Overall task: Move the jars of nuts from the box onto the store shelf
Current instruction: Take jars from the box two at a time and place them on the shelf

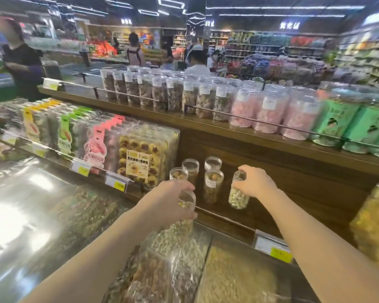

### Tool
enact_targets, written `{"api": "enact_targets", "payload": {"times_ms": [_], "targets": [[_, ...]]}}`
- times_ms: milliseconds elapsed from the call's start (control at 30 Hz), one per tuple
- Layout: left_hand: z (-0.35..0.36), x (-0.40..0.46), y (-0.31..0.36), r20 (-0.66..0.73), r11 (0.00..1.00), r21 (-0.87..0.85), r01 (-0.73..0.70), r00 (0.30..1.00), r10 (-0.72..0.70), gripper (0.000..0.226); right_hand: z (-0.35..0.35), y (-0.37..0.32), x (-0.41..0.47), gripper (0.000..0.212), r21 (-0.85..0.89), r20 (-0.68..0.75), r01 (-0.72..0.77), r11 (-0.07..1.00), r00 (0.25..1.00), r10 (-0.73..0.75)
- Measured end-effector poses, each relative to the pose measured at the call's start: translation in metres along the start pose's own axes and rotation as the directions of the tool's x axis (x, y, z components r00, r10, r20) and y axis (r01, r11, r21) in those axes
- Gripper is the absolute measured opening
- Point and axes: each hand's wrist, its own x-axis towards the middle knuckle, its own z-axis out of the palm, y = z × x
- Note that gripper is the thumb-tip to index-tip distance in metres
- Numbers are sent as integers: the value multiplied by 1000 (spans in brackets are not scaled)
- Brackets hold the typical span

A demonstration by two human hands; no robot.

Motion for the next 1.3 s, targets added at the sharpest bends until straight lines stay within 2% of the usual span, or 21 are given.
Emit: {"api": "enact_targets", "payload": {"times_ms": [333,467,533,700,933,1033,1167,1300], "targets": [[0,20,-8,-35,999,-29,-30,999,29,75,17,30,42,69,-27,45,-187,982,981,188],[1,31,-7,-21,999,4,-37,999,37,74,13,34,41,89,-36,89,-213,976,972,215],[2,42,-5,-12,998,24,-50,999,51,73,8,34,37,93,-86,50,-206,975,976,210],[13,92,1,-9,996,57,-61,998,62,72,-10,25,23,84,-173,-68,-158,972,987,148],[41,145,1,8,990,138,-24,1000,23,64,-16,13,-3,80,-279,-57,-84,957,996,71],[50,150,-4,51,989,147,-2,999,-5,68,-13,8,-9,78,-311,-41,-80,947,997,71],[56,149,-7,54,988,156,20,998,-28,69,-15,8,-10,76,-291,-39,-100,951,995,93],[45,141,-4,15,985,171,-16,1000,14,60,-18,14,-16,76,-252,-28,-124,960,992,121]]}}
